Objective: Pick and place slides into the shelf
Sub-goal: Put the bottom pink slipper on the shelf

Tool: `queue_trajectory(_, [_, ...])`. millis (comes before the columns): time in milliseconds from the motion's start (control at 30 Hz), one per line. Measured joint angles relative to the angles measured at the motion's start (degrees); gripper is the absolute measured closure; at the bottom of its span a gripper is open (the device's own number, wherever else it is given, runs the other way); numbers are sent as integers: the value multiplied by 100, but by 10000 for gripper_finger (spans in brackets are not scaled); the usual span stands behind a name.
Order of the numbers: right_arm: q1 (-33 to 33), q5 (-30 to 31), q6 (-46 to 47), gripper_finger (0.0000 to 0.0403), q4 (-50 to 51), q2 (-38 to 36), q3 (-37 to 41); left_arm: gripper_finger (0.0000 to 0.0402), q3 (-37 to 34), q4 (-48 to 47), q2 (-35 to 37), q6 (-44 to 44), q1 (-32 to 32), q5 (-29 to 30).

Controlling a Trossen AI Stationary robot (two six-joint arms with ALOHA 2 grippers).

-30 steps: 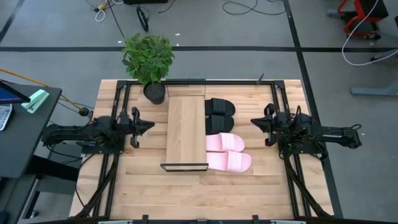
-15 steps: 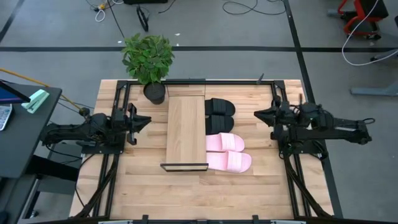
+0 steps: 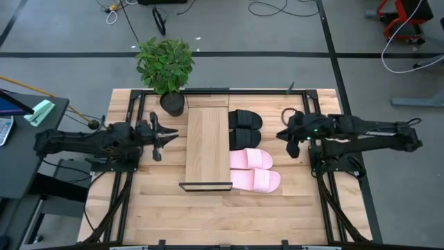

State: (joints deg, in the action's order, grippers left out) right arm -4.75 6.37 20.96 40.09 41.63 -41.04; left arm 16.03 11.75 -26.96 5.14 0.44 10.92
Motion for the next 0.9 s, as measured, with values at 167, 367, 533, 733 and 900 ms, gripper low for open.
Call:
queue_trajectory(167, [139, -176, 746, 354, 255, 311, 28, 313, 46, 40, -514, 8, -127, -2])
queue_trajectory(367, [586, -339, 1893, 355, 391, 455, 27, 310, 46, 48, -876, 8, -332, -3])
queue_trajectory(533, [1080, -350, 2766, 353, 407, 627, 27, 306, 46, 55, -988, 8, -370, 0])
queue_trajectory(733, [1693, -254, 4018, 338, 381, 1018, 347, 304, 49, 54, -986, 71, -370, 42])
queue_trajectory(900, [2302, -110, 5444, 325, -203, 1167, 1047, 301, 49, 24, -983, 73, -368, 44])
